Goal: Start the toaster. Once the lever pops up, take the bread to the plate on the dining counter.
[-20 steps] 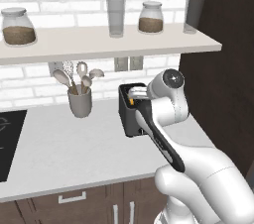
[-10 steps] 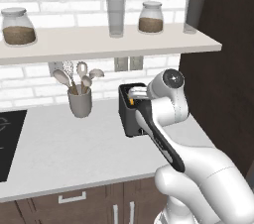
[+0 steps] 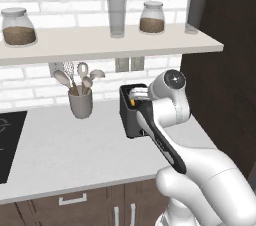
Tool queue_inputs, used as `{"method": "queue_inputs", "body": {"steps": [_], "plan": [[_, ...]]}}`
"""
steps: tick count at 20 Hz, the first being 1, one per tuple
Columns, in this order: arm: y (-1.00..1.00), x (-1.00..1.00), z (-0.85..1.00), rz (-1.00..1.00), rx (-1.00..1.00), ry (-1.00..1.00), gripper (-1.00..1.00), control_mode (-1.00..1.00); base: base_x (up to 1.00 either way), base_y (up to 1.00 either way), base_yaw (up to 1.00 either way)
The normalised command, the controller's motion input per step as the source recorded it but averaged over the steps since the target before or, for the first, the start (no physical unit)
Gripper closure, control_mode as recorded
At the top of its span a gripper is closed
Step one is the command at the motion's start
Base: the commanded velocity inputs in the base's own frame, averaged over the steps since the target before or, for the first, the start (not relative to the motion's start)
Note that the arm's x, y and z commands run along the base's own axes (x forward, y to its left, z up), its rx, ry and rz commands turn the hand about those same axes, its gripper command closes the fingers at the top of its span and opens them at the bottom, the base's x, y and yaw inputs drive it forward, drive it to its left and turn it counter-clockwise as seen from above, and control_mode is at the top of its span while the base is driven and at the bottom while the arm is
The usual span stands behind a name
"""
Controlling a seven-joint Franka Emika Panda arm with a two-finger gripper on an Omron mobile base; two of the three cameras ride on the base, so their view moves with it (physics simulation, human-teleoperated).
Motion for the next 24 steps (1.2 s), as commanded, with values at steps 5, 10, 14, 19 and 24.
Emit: {"method": "queue_inputs", "body": {"steps": [5, 10, 14, 19, 24], "plan": [[0.0, 0.0, 0.0, 0.0, 0.0, 0.0, -1.0, -1.0, 0.0, 0.0, 0.0], [0.0, 0.0, 0.0, 0.0, 0.0, 0.0, -1.0, -1.0, 0.0, 0.0, 0.0], [0.0, 0.0, 0.0, 0.0, 0.0, 0.0, -1.0, -1.0, 0.0, 0.0, 0.0], [0.0, 0.0, 0.0, 0.0, 0.0, 0.0, -1.0, -1.0, 0.0, 0.0, 0.0], [0.0, 0.0, 0.0, 0.0, 0.0, 0.0, -1.0, -1.0, 0.0, 0.0, 0.0]]}}
